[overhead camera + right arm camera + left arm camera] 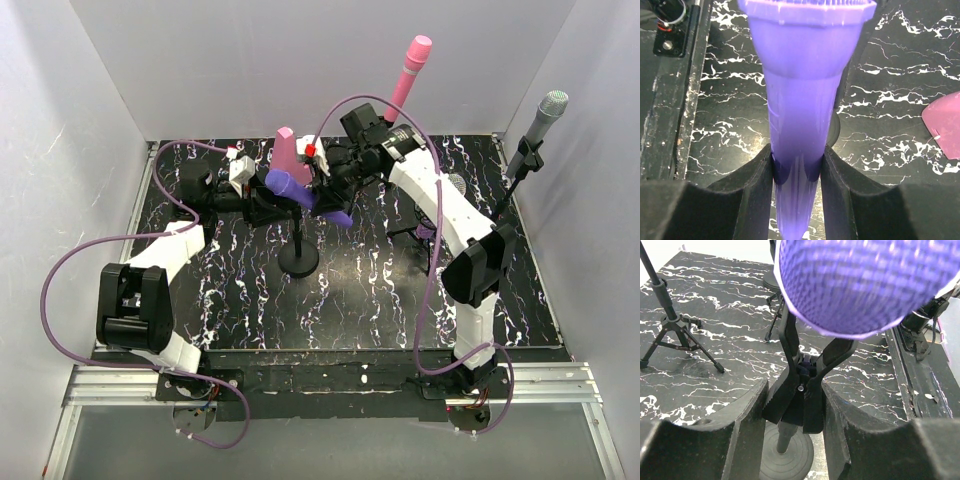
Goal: Attach the microphones to the stand
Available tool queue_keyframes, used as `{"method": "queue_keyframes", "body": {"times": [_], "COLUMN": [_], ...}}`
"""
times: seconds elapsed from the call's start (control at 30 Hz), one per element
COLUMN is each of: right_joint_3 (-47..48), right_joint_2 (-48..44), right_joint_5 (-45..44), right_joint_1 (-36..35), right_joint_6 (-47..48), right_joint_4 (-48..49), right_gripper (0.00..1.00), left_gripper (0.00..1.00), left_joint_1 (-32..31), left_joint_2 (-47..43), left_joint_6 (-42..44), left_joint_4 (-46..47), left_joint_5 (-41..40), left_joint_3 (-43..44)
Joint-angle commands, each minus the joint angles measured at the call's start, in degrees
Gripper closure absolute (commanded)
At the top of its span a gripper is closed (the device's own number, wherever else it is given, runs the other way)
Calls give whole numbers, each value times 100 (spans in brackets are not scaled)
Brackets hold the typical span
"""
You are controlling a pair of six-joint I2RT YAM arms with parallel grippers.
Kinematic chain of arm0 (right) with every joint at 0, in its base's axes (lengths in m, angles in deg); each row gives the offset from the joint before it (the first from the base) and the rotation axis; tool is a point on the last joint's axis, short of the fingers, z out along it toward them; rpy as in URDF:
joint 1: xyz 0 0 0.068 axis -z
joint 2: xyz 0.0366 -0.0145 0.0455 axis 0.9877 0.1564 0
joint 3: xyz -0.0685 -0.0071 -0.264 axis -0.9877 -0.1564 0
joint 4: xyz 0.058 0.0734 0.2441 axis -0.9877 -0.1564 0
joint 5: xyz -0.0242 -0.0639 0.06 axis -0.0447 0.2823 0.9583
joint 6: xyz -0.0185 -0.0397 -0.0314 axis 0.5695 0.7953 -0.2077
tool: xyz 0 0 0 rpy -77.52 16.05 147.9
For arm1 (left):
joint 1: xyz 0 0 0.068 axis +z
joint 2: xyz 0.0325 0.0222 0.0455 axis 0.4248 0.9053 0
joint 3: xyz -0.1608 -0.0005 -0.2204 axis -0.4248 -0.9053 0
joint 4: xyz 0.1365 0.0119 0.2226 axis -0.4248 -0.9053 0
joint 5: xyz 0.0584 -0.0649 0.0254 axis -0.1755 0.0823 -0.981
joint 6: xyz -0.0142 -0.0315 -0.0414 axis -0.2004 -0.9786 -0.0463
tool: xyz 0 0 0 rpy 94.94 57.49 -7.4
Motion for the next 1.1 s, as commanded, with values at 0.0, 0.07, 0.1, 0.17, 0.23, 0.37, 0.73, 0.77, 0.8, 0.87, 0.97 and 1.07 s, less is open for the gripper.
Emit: {"method": "queue_keyframes", "body": {"times": [0.0, 0.07, 0.1, 0.17, 0.23, 0.37, 0.73, 0.77, 0.8, 0.87, 0.97, 1.07], "right_joint_3": [228, 237, 255, 351, 474, 738, 922, 940, 958, 975, 940, 914], "right_joint_2": [146, 146, 138, 94, 24, -134, 67, 85, 94, 94, 129, 251], "right_joint_5": [-468, -617, -740, -864, -881, -943, -1540, -1602, -1672, -1804, -1910, -2085], "right_joint_1": [-191, -252, -296, -367, -367, -376, -727, -745, -762, -806, -903, -1008], "right_joint_6": [225, 251, 303, 295, 146, -65, -276, -311, -329, -338, -285, -215], "right_joint_4": [-351, -395, -422, -466, -405, -229, 140, 184, 245, 316, 282, 124], "right_gripper": [99, 99, 99, 99, 99, 99, 99, 99, 99, 99, 99, 99], "left_gripper": [85, 86, 86, 87, 89, 92, 92, 92, 92, 92, 92, 91], "left_joint_1": [-14, -14, -14, -14, -5, -14, -14, -5, -14, -23, -23, -23], "left_joint_2": [-295, -304, -304, -304, -339, -453, -462, -453, -462, -444, -453, -462], "left_joint_6": [116, 125, 133, 151, 247, 835, 995, 995, 1003, 995, 995, 925], "left_joint_4": [-27, -54, -89, -124, -247, -1053, -1355, -1364, -1372, -1381, -1390, -1346], "left_joint_5": [-68, -68, -68, -68, -68, -103, -120, -120, -120, -120, -120, -120], "left_joint_3": [92, 109, 118, 144, 162, 276, 417, 434, 426, 426, 452, 461]}}
